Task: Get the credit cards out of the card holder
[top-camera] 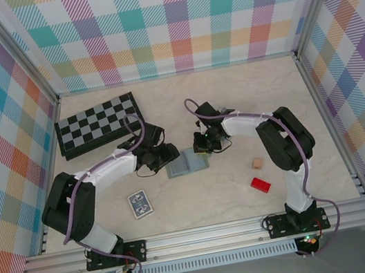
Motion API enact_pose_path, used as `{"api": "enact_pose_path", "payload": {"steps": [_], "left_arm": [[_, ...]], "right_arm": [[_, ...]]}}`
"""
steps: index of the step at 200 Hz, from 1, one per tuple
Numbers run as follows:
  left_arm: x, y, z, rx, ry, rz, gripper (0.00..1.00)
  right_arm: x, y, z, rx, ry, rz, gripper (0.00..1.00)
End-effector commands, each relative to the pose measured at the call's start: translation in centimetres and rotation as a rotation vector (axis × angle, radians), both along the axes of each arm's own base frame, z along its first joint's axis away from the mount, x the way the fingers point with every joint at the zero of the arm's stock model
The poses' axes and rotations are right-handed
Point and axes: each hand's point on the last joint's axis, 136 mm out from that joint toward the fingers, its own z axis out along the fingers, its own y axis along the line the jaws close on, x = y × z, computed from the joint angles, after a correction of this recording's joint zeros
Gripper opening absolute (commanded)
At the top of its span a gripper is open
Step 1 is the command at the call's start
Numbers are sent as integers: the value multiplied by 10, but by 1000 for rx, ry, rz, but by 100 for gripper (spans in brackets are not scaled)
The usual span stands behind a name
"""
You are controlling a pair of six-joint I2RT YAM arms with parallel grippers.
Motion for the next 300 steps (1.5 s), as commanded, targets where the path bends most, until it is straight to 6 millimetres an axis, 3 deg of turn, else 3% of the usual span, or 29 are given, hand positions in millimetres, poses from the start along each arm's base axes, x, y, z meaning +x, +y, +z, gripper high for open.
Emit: {"api": "enact_pose_path", "payload": {"steps": [1, 56, 126, 162, 217, 276, 300], "left_arm": [[-5, 2, -14, 4, 53, 17, 56], [3, -18, -23, -80, 64, -1, 43], [-1, -26, -38, -98, 123, -19, 45], [1, -47, -24, -216, 100, -77, 37], [4, -68, -5, -328, 64, -137, 34], [3, -81, 5, -378, 41, -174, 32], [1, -85, -4, -346, 48, -173, 24]], "right_arm": [[-9, 0, -8, -21, 40, 33, 12], [-10, 0, -9, -22, 44, 32, 12], [-10, 1, -11, -22, 51, 35, 12], [-11, 1, -11, -20, 54, 37, 12], [-11, 2, -10, -17, 52, 38, 12], [-11, 3, -10, -14, 53, 37, 12], [-11, 4, -10, -9, 54, 38, 12]]}}
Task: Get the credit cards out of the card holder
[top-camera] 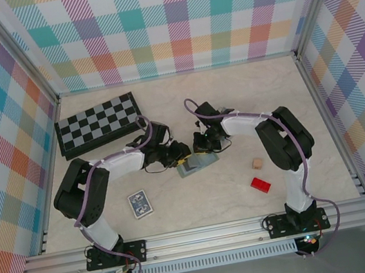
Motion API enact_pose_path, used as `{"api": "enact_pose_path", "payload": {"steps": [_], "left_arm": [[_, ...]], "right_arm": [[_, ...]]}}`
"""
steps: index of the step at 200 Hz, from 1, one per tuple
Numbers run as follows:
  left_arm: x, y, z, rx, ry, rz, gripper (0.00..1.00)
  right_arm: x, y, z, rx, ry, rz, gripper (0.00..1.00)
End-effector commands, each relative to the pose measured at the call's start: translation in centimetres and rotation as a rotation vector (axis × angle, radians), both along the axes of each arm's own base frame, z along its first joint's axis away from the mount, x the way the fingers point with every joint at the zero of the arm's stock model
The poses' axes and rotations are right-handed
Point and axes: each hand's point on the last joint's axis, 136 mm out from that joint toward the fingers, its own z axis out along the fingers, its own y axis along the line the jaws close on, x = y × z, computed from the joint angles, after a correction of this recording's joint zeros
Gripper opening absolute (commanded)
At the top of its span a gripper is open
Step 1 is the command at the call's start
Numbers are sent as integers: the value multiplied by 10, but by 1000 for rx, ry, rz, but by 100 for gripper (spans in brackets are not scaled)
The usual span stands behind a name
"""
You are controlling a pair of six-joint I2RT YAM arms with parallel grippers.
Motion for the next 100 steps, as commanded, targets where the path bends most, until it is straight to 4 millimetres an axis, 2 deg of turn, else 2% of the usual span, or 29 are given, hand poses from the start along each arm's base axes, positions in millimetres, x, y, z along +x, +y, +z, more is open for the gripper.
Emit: {"api": "enact_pose_path", "payload": {"steps": [1, 33, 56, 73, 100], "left_arm": [[-2, -16, -2, -16, -15, -29, 24], [-2, -3, -17, 88, 7, 2, 14], [-6, 15, -24, 205, 24, 7, 7], [-13, 31, -24, 294, 36, -5, 5], [-21, 54, -14, 398, 15, -28, 4]], "right_arm": [[-10, 2, -8, -10, 42, 31, 12], [-12, 4, -7, 2, 43, 41, 12], [-14, 13, 2, 26, 6, 86, 12], [-15, 18, 11, 30, -28, 114, 12], [-19, 29, 27, 71, -69, 155, 14]]}}
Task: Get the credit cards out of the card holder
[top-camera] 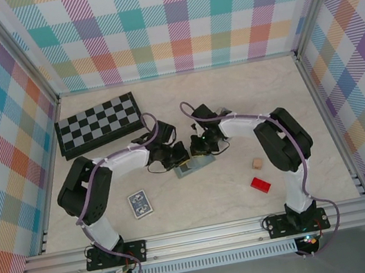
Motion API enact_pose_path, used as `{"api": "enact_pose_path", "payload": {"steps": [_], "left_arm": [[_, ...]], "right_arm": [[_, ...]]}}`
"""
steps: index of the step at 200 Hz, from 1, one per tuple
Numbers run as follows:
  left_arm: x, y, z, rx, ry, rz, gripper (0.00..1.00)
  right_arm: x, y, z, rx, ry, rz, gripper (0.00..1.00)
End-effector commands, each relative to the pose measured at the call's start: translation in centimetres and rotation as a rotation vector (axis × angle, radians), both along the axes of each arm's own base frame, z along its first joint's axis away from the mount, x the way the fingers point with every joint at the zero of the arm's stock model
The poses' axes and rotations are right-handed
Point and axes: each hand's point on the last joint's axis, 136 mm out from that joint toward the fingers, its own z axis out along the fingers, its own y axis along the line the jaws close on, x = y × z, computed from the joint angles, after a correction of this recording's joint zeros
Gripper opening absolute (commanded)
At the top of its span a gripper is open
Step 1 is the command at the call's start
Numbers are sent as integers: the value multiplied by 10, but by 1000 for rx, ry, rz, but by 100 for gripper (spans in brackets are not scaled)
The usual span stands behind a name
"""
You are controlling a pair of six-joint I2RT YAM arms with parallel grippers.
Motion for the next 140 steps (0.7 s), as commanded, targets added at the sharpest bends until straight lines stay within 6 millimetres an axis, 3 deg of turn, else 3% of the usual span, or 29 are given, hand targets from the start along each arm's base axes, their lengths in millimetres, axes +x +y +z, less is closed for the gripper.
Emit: {"api": "enact_pose_path", "payload": {"steps": [1, 51, 91, 140], "left_arm": [[-17, 42, -2, 208, 11, -16, 4], [-29, 60, 1, 287, 16, -51, 4], [-26, 42, 4, 198, 28, -44, 19], [-18, 22, 17, 84, 13, -30, 27]], "right_arm": [[-8, 15, 25, 59, -49, 75, 14], [-15, 29, 46, 159, -78, 66, 16], [-16, 30, 44, 178, -73, 36, 16], [-14, 10, 49, 129, -137, -40, 16]]}}
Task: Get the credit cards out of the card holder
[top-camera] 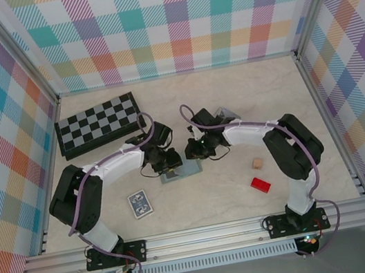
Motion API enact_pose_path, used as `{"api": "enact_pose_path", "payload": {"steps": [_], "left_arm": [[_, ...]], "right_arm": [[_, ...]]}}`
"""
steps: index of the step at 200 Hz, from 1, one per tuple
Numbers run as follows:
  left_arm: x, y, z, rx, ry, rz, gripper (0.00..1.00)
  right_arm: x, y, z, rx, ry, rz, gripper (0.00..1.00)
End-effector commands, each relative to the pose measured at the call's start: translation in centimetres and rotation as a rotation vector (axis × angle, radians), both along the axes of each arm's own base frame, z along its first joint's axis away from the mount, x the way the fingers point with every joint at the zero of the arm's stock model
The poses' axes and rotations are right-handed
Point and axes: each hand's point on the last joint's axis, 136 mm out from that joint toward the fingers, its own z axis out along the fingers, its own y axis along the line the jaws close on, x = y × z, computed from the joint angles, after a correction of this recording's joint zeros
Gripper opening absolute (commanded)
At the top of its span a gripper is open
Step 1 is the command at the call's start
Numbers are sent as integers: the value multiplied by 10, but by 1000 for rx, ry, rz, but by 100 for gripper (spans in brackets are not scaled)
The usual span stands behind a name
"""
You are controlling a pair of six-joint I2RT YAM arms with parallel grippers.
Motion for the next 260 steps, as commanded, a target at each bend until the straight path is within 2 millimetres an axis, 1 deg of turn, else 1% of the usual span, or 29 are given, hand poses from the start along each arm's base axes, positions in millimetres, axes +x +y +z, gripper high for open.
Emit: {"api": "enact_pose_path", "payload": {"steps": [1, 30, 60, 81, 112, 124, 145, 159, 170, 193, 198, 221, 236, 260], "left_arm": [[5, -13, 10, -77, -2, 6, 27], [7, -23, 17, -133, -7, 4, 31], [8, -32, 21, -190, -3, 7, 38], [9, -34, 21, -200, 1, 12, 40], [12, -37, 27, -238, -15, 16, 41], [14, -31, 29, -228, -23, 31, 42], [19, -14, 30, -202, -39, 87, 44], [20, -3, 25, -188, -34, 124, 45], [19, 1, 21, -188, -25, 146, 44], [18, 3, 14, -210, 9, 183, 35], [25, 0, 17, -233, -12, 187, 34], [31, 1, 12, -228, -8, 217, 27], [33, 4, 5, -218, 1, 234, 24], [33, 2, -5, -223, 24, 234, 20]], "right_arm": [[8, -6, 22, 14, -76, -56, 16], [12, -21, 29, -26, -131, -115, 17], [16, -34, 39, -48, -182, -167, 17], [17, -41, 47, -55, -214, -194, 18], [16, -40, 55, -36, -238, -185, 19], [16, -38, 56, -23, -236, -173, 19], [13, -27, 55, 11, -212, -130, 20], [10, -16, 53, 33, -187, -91, 20], [8, -7, 51, 44, -169, -51, 20], [4, 7, 41, 6, -132, 2, 18], [4, 9, 38, -1, -125, 9, 18], [6, 8, 23, -60, -79, 1, 17], [7, 5, 12, -101, -51, -11, 16], [7, -2, -2, -160, -22, -27, 16]]}}
